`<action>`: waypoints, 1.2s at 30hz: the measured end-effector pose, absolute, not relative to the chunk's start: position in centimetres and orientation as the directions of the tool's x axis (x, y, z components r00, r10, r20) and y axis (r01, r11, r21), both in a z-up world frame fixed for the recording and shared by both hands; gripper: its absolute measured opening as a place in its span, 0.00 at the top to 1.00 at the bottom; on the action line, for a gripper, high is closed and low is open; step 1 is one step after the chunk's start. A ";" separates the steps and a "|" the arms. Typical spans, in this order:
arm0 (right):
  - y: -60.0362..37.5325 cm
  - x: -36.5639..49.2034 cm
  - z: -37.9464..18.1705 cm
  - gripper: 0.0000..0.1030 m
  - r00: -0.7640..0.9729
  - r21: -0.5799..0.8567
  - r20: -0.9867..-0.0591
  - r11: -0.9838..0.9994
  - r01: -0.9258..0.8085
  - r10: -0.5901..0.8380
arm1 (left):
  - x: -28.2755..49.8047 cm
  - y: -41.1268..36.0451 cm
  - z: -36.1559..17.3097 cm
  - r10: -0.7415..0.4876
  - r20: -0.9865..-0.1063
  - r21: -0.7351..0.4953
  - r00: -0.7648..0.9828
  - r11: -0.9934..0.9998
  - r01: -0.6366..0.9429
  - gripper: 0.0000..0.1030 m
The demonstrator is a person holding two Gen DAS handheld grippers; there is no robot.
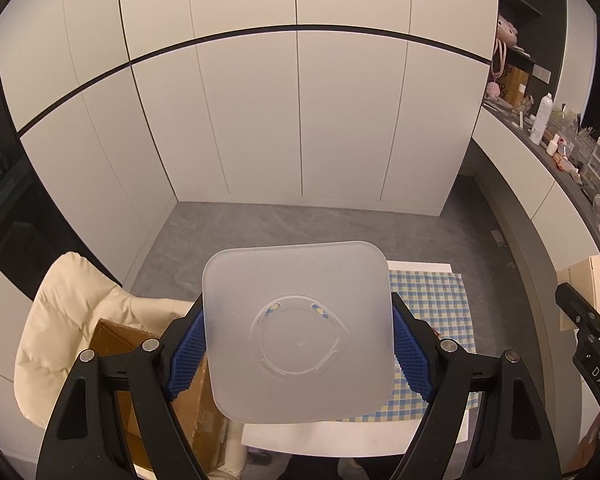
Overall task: Organize objects
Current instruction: 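Lift the barcode box and clear compact off the cloth with both tools, then carry the barcode box and clear compact over the cardboard box with both tools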
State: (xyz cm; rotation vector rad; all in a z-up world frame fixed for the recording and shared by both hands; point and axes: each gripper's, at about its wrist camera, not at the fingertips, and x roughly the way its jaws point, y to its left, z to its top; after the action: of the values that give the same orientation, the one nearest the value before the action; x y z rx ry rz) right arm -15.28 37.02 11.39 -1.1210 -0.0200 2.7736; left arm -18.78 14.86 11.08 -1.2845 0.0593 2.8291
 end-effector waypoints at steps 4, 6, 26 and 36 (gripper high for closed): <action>36.5 -14.6 11.7 0.48 -0.707 -0.080 -0.690 -0.987 -0.142 0.158 | -18.4 14.7 11.0 0.025 -0.759 0.013 -0.650 -0.998 -0.054 0.20; 36.4 -14.3 11.6 0.48 -0.704 -0.078 -0.693 -0.986 -0.146 0.159 | -18.2 14.7 11.1 0.019 -0.756 0.021 -0.654 -0.998 -0.054 0.20; 36.1 -10.4 10.5 0.48 -0.697 -0.058 -0.706 -0.991 -0.119 0.125 | -12.6 13.2 10.9 0.034 -0.732 0.044 -0.681 -0.994 -0.098 0.20; 35.2 -6.0 8.9 0.48 -0.694 -0.031 -0.715 -0.995 -0.092 0.086 | -7.2 13.0 9.7 0.037 -0.708 0.076 -0.705 -0.989 -0.127 0.20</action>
State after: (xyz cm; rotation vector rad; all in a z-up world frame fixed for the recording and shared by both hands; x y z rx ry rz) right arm -6.04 35.22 8.94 -1.1830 0.0112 2.8055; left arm -7.20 12.96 9.73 -1.1661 0.1816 2.8153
